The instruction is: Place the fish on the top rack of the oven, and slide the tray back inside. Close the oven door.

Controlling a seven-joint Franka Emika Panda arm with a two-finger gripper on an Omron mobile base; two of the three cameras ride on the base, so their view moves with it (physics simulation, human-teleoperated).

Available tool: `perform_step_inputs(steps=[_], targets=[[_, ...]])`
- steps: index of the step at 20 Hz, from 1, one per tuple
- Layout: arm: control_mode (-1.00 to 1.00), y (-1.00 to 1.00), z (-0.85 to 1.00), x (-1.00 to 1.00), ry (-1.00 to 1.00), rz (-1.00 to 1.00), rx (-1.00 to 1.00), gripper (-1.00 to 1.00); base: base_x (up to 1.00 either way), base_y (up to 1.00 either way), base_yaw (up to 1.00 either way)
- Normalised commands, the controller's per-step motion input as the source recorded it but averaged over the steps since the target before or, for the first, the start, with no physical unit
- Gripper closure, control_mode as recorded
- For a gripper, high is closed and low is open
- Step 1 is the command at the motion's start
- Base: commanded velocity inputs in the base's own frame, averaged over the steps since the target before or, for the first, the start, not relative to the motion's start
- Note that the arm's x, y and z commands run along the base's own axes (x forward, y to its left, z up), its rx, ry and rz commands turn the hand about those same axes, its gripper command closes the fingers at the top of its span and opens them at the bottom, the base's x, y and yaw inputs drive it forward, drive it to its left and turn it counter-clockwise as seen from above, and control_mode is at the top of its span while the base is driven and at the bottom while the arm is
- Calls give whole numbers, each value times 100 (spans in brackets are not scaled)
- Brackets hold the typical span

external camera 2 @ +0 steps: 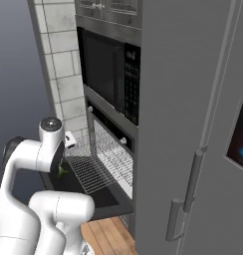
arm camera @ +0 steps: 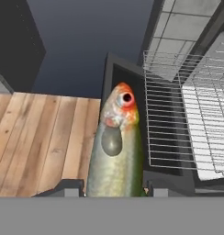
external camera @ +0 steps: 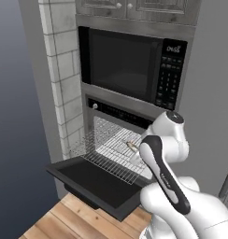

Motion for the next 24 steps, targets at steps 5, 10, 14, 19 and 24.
perform_step_inputs(steps=[5, 10, 14, 19, 24], targets=[[-100, 4, -20, 17, 0, 0, -8, 100, 0, 0, 0], [-100, 6, -32, 43, 0, 0, -12, 100, 0, 0, 0], [-100, 0, -31, 79, 2, -1, -7, 100, 0, 0, 0], [-100, 5, -38, 100, 4, 0, -6, 100, 0, 0, 0], [-100, 3, -32, 76, 6, 0, -3, 100, 0, 0, 0]])
